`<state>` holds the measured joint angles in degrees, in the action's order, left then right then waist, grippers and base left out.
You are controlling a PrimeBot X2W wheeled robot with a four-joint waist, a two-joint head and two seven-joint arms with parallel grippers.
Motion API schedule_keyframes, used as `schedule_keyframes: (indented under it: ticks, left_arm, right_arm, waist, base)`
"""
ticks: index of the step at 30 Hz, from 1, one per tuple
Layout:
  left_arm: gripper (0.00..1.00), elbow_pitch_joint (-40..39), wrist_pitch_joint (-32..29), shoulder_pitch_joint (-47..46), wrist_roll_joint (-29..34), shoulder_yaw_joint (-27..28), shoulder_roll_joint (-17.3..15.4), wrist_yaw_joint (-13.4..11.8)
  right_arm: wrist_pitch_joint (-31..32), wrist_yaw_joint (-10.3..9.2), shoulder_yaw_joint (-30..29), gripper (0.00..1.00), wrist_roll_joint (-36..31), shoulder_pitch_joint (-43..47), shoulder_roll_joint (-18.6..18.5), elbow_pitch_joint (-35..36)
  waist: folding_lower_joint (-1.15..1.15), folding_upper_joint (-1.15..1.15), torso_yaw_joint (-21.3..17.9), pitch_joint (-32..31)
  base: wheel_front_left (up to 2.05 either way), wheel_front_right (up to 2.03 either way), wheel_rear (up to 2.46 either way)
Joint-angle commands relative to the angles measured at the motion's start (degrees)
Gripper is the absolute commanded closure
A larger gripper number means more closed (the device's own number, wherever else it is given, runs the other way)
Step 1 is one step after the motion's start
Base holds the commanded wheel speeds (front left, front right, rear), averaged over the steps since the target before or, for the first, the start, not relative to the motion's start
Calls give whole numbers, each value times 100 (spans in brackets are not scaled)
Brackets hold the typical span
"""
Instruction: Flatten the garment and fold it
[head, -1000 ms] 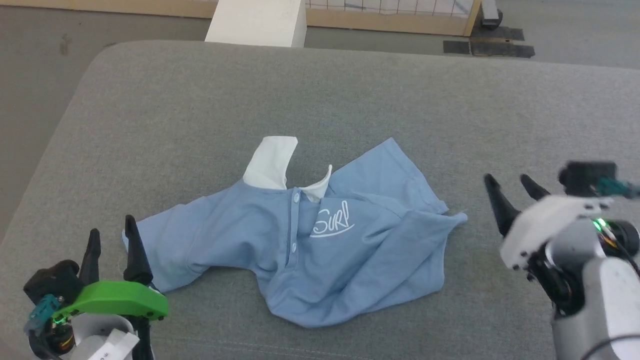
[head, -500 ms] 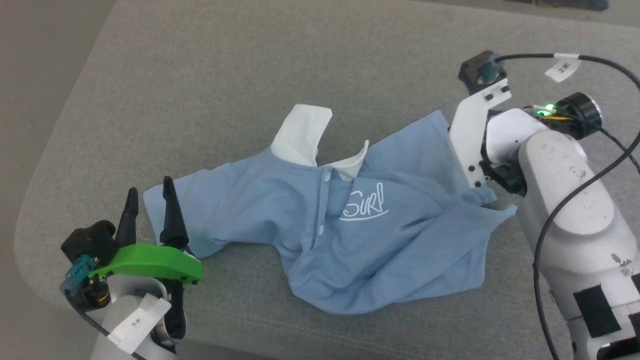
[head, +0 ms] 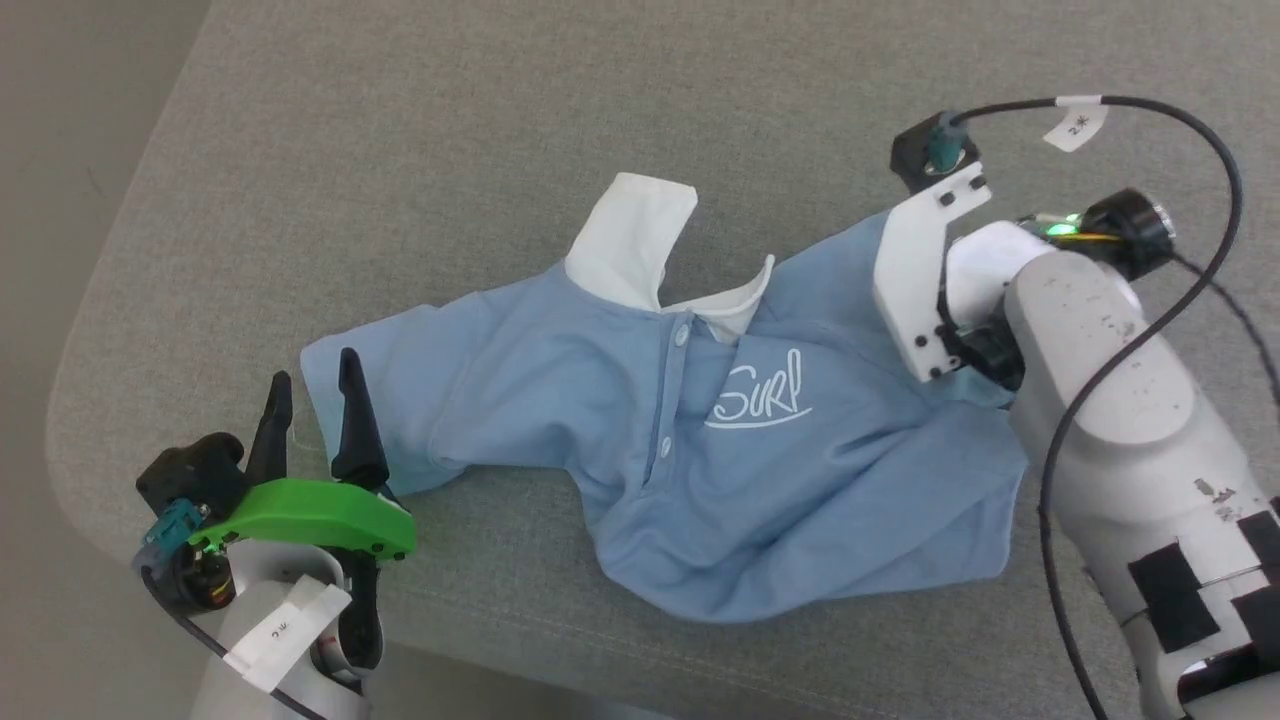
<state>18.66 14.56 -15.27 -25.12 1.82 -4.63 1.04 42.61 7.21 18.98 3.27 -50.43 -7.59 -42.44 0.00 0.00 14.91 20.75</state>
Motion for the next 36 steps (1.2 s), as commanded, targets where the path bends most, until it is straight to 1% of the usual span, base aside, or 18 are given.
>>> schedule_keyframes:
  ticks: [1,3,5,9,13,15,20,23,24,25,28,33,36]
  left_arm:
    - [0,32,42,-58,47,36,29,41]
    - [0,46,42,-26,67,81,10,38]
    - [0,55,43,32,86,131,-26,34]
    - [0,53,43,179,106,175,-70,35]
    - [0,13,33,276,101,177,-105,32]
    - [0,-10,11,298,96,166,-110,20]
    - [0,-74,-61,298,64,141,-128,10]
    - [0,-99,-109,307,50,142,-165,-3]
    - [0,-105,-122,313,44,144,-174,-8]
    - [0,-109,-141,322,32,147,-185,-11]
    - [0,-110,-179,343,16,140,-207,-14]
    - [0,-70,-233,395,2,102,-222,-24]
    - [0,-62,-250,458,5,83,-227,-44]
  right_arm:
    - [-18,28,-69,100,63,233,-20,-171]
    - [-170,28,-271,100,150,210,-53,-118]
    - [-314,28,-592,100,212,219,-112,-85]
    - [-510,28,-1322,100,210,354,-390,-23]
    - [-500,28,-2119,100,121,683,-755,66]
    - [-423,28,-2544,100,84,911,-849,114]
    - [-219,28,-3688,100,-119,1529,-808,325]
    - [-228,28,-4134,100,-276,1802,-578,567]
    - [-334,28,-4223,70,-284,1845,-485,692]
    - [-480,28,-4355,0,-268,1890,-366,841]
    - [-916,28,-4526,0,-85,2003,-108,1212]
    - [-2049,28,-4624,0,288,2390,97,1955]
    - [-2487,28,-4582,0,482,2757,228,2339]
  waist:
    - [0,0,-97,-106]
    - [0,0,-194,-208]
    - [0,0,-311,-320]
    - [0,0,-523,-568]
    - [0,0,-692,-702]
    - [0,0,-749,-728]
    - [0,0,-828,-720]
    - [0,0,-886,-716]
    - [0,0,-902,-719]
    - [0,0,-921,-728]
    - [0,0,-947,-778]
    - [0,0,-962,-968]
    - [0,0,-995,-1102]
  base:
    - [0,0,0]
    - [0,0,0]
    - [0,0,0]
    - [0,0,0]
    - [0,0,0]
    - [0,0,0]
    - [0,0,0]
    - [0,0,0]
    - [0,0,0]
    - [0,0,0]
    - [0,0,0]
    - [0,0,0]
    - [0,0,0]
